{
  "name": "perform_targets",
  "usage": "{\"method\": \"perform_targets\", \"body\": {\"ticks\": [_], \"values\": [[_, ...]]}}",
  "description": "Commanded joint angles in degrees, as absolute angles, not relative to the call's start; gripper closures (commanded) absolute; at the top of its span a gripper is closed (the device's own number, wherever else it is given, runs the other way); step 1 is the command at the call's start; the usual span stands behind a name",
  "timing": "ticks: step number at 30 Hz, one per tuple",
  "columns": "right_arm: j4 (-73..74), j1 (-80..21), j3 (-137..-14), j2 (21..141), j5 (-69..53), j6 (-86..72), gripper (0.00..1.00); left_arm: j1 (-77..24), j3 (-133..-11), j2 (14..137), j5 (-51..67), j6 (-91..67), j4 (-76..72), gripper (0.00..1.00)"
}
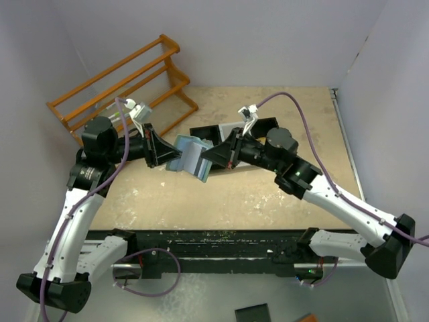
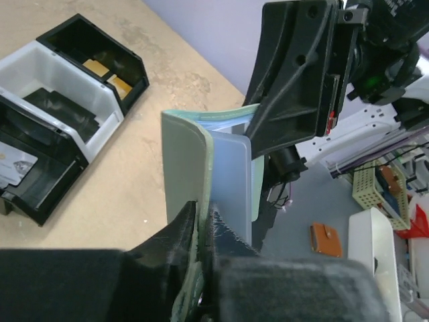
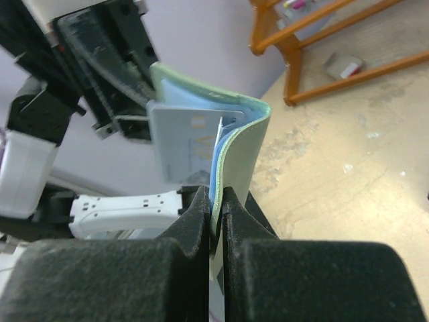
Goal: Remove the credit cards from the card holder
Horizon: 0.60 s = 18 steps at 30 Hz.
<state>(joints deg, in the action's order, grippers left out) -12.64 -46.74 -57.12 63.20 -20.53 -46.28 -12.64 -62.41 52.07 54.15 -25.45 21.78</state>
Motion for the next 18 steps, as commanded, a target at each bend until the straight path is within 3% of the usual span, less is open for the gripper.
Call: {"method": "perform_targets", "body": {"ticks": [1, 3, 4, 8, 11, 18], "values": [[-0.44, -49.42, -66.73, 66.74, -10.26, -42.28, 1.0, -12.66, -62.44, 51.41, 58.57, -26.82, 17.08, 0.76], [10.11, -49.73, -71.51, 68.34, -3.48, -40.43, 1.0, -12.66, -62.94, 50.66, 56.97, -22.95, 19.66, 0.48], [13.13, -49.82, -73.11, 68.6, -1.28, -39.69, 1.0, -12.66, -62.96, 50.2, 55.86, -20.95, 20.72, 0.42], [17.13, -50.03, -75.51, 67.12, 2.52, -38.51, 1.0, -12.65, -62.8, 48.9, 49.55, -13.8, 24.94, 0.32], [17.69, -50.35, -76.78, 66.39, 1.26, -37.81, 1.0, -12.66, -61.74, 48.83, 51.27, -14.25, 24.1, 0.22], [27.31, -55.08, -85.46, 71.33, 8.18, -37.2, 1.0, -12.66, -56.15, 47.86, 54.76, -17.36, 17.88, 0.15]]}}
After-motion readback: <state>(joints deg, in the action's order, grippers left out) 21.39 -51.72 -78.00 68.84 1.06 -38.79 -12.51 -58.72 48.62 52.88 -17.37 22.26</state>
